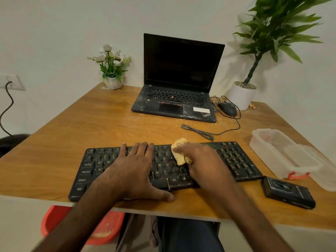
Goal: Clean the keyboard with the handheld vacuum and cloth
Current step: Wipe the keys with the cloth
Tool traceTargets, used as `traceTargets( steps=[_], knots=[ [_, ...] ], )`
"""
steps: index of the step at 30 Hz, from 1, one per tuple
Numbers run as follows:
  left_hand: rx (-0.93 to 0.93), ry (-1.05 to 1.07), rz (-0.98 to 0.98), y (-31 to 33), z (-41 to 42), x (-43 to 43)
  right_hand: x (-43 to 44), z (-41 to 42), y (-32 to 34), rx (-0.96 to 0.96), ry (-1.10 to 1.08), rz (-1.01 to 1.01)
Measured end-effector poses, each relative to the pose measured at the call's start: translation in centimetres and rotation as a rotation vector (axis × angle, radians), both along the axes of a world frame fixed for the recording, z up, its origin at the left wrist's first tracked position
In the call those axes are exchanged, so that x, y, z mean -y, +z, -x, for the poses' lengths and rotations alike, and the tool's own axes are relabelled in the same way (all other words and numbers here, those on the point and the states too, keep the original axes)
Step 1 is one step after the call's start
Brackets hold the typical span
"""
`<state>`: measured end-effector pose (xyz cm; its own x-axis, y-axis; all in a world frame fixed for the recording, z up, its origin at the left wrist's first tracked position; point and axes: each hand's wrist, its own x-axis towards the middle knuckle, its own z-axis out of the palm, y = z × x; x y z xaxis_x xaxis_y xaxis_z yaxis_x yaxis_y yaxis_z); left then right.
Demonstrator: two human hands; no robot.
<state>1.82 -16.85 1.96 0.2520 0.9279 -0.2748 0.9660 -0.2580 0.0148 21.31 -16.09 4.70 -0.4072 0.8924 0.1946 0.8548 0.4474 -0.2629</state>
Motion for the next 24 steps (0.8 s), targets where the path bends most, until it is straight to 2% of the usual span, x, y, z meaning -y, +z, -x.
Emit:
traceTargets(
  steps=[3,6,8,12,14,17,21,24],
  knots=[
    [-0.005,0.002,0.001,-0.2,0.0,-0.2,2.4,0.8,-0.1,0.110,0.078,0.060],
    [-0.002,0.000,-0.014,-0.2,0.1,-0.1,4.2,0.4,0.2,0.023,0.230,0.157],
    [0.004,-0.002,-0.026,-0.2,0.0,-0.1,3.4,-0.5,0.5,-0.039,0.175,0.153],
    [0.011,-0.004,-0.052,-0.1,-0.7,-0.2,-0.3,-0.2,0.9,-0.180,-0.026,-0.072],
    [0.008,-0.004,-0.059,-0.1,-0.9,-0.2,-0.7,0.9,0.1,-0.108,-0.076,-0.047],
    [-0.005,-0.012,-0.067,0.0,-0.8,-0.2,1.3,1.7,-0.6,-0.029,-0.036,-0.023],
    [-0.016,-0.011,-0.055,0.0,-0.8,-0.4,4.7,1.4,0.6,0.057,0.074,0.177],
    [-0.018,-0.003,-0.026,-0.1,-0.7,-0.2,4.5,0.4,1.3,-0.093,0.063,0.212]
  ],
)
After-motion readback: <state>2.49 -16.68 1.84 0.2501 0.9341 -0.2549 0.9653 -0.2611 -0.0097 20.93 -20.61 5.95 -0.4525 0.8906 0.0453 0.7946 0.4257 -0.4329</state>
